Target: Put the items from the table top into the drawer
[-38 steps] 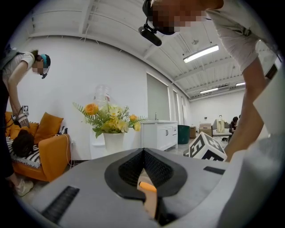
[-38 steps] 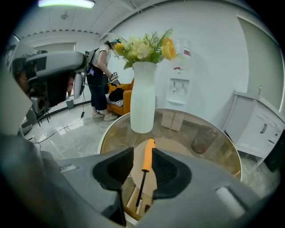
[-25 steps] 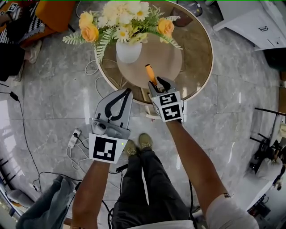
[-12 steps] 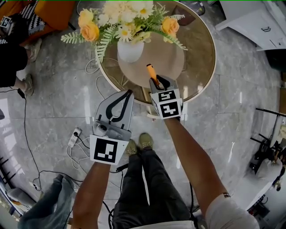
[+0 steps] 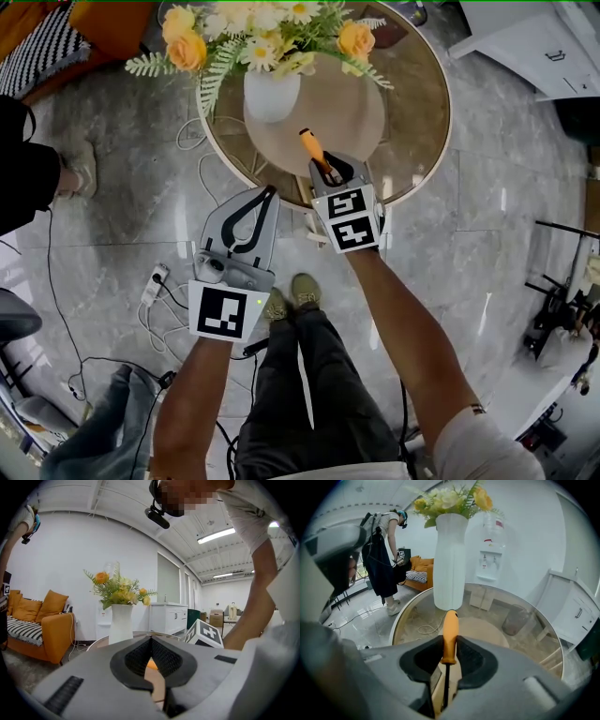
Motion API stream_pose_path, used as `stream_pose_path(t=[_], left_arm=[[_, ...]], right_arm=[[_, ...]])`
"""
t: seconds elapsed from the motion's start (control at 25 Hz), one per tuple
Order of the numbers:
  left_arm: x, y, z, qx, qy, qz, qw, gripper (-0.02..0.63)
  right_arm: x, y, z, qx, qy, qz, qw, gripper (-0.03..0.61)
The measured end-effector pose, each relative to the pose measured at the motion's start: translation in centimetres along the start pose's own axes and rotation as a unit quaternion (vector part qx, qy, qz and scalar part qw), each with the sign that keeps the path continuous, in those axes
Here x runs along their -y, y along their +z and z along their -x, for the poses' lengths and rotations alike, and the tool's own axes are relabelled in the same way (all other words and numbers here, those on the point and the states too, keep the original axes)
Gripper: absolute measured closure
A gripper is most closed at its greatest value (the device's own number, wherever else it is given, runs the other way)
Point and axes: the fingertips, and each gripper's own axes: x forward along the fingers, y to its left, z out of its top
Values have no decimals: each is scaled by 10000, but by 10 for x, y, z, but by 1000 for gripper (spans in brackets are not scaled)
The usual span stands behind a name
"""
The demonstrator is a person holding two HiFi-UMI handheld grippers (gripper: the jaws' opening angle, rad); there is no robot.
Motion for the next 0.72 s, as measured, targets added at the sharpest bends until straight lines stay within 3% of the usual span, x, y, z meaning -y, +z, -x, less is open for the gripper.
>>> stream_pose_path(t=[0.72], left_arm=[[37,-6,30,98,-250,91,9996,614]], right_arm=[[-28,9,84,737,-252,71,9969,491]])
